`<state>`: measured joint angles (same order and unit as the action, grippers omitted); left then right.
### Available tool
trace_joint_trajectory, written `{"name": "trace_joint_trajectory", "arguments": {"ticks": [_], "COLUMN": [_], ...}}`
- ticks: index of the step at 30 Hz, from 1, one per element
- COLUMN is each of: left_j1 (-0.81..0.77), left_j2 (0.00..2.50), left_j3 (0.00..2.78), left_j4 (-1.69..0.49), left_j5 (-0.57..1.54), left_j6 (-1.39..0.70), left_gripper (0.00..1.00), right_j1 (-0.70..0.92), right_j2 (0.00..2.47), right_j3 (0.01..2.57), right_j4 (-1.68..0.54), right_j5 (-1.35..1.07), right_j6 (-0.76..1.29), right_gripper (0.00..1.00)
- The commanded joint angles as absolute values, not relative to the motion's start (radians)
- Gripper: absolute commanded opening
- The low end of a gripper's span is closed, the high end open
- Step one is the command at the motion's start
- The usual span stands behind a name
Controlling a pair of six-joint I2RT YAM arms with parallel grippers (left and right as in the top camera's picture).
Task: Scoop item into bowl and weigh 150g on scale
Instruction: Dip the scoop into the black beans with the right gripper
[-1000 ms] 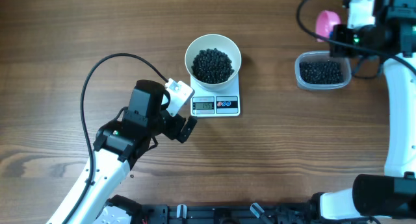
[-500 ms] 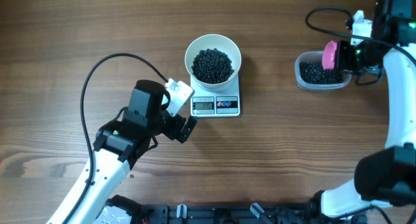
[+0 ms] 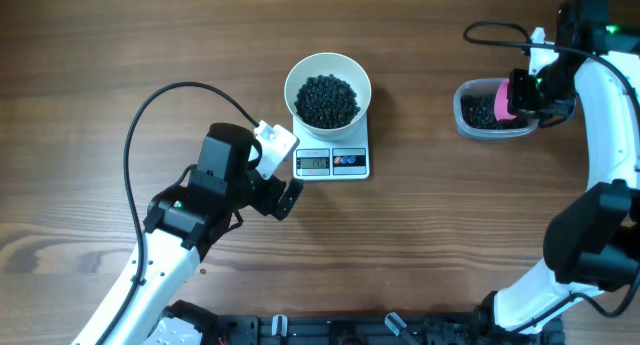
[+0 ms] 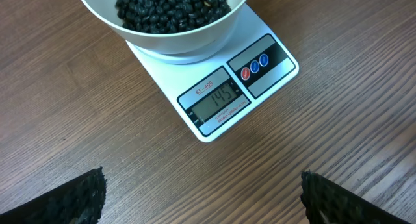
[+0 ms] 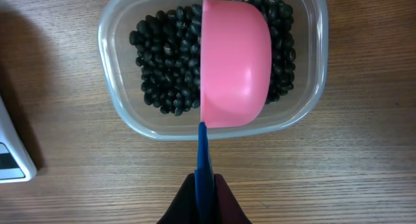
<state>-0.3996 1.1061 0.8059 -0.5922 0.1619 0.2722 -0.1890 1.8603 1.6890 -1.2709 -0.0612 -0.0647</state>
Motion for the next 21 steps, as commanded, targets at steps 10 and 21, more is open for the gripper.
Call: {"name": "trace_joint_trajectory", "arguments": {"ticks": [10, 21], "left_j1": [-0.395, -0.395], "left_j2": [1.109, 1.109], "left_j3": [0.802, 0.802], "left_j4": [-0.592, -0.592], "left_j5": [0.167, 0.167], "left_j6": [0.281, 0.281], "left_gripper": [1.00, 1.00], "right_j1": [-0.189, -0.189], "right_j2": [1.945, 1.959], "right_j3": [1.680, 1.675], "right_j4": [-1.250, -1.242], "right_j5": [-0.041, -0.053], "right_j6": [-0.078, -0.079], "right_gripper": [0.04, 0.04]}}
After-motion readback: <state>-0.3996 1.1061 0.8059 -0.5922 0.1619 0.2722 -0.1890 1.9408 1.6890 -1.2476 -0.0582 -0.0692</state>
